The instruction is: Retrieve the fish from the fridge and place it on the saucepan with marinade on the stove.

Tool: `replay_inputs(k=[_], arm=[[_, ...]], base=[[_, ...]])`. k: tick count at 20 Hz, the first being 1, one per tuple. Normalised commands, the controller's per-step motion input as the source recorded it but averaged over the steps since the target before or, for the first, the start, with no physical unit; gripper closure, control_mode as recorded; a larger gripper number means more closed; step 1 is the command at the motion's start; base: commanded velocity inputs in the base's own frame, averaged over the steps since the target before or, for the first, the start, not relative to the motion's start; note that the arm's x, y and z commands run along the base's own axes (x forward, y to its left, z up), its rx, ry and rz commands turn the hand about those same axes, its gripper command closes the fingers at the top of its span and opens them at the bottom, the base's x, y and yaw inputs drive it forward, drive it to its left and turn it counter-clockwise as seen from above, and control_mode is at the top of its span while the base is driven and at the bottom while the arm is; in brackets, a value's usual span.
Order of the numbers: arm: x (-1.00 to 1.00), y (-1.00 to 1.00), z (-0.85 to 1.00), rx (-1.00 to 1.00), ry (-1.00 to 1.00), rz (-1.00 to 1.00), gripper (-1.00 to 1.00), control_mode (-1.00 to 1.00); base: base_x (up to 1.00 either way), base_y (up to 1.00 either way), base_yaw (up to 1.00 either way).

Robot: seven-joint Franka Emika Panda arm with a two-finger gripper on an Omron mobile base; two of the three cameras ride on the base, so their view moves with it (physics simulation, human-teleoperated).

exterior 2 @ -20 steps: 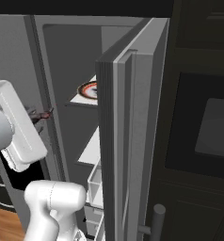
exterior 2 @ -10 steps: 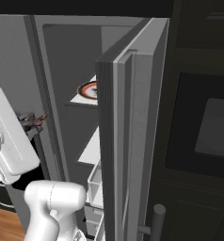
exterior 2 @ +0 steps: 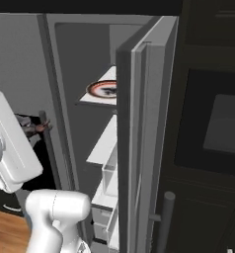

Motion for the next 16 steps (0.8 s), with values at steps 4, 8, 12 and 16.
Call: replay_inputs(k=[4, 8, 12, 16], arm=[[0.0, 0.0, 0.0, 0.0, 0.0, 0.0, 1.0, 1.0], [0.0, 0.0, 0.0, 0.0, 0.0, 0.0, 1.0, 1.0], [0.0, 0.0, 0.0, 0.0, 0.0, 0.0, 1.0, 1.0], [0.0, 0.0, 0.0, 0.0, 0.0, 0.0, 1.0, 1.0]], base=[[-0.61, 0.21, 0.0], [-0.52, 0.4, 0.0], [-0.3, 0.73, 0.0], [-0.13, 0.9, 0.0]])
